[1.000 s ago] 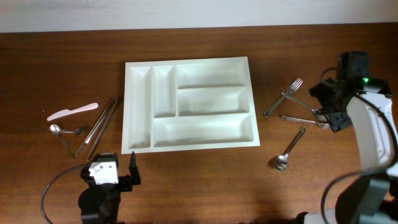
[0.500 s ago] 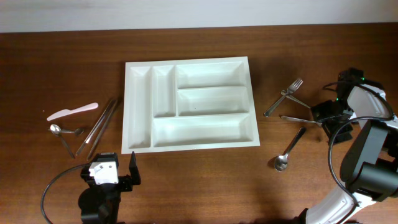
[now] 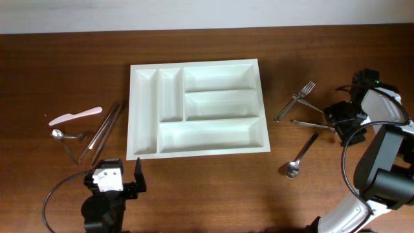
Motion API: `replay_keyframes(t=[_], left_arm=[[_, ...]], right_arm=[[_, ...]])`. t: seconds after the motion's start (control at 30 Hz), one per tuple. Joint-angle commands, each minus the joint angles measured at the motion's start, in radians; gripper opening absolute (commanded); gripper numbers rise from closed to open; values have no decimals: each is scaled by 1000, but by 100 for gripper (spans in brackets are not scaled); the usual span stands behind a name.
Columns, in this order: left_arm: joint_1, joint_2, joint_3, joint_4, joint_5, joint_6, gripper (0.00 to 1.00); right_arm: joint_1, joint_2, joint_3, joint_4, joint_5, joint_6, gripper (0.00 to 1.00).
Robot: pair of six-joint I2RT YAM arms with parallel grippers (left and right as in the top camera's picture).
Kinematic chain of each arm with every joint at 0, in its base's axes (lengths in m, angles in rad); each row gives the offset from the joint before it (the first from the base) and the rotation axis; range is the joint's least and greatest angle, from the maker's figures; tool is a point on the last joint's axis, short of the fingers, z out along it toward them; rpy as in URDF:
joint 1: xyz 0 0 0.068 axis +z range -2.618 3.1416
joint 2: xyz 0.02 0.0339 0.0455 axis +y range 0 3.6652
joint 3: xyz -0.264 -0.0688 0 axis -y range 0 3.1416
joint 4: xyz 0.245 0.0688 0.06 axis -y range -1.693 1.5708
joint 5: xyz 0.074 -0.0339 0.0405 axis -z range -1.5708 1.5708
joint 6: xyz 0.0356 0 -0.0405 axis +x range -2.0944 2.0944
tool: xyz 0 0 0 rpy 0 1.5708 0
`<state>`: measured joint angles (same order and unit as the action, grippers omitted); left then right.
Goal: Pack container
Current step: 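Lower the right gripper and grasp the silver fork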
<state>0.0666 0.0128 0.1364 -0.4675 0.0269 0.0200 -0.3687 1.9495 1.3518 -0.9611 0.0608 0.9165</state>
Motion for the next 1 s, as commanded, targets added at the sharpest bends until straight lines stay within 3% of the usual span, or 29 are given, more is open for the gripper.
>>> replay_keyframes(t=[0.0,0.53,0.67,0.83,0.97], left_arm=[[0,-8,-2,-4,7,19,99],[0,-8,-2,-4,7,19,99],[0,-8,-2,-4,7,19,99],[0,-8,-2,-4,7,19,99],[0,-8,-2,-4,7,19,99]], right_arm=[[2,6,2,-3,-2,5,89],[2,71,-25,-18,-1,4,84],[2,71,-25,-23,-1,-8,73],[2,71,-25,-25,-1,-23,44],[2,71,-25,-26,-1,-23,36]])
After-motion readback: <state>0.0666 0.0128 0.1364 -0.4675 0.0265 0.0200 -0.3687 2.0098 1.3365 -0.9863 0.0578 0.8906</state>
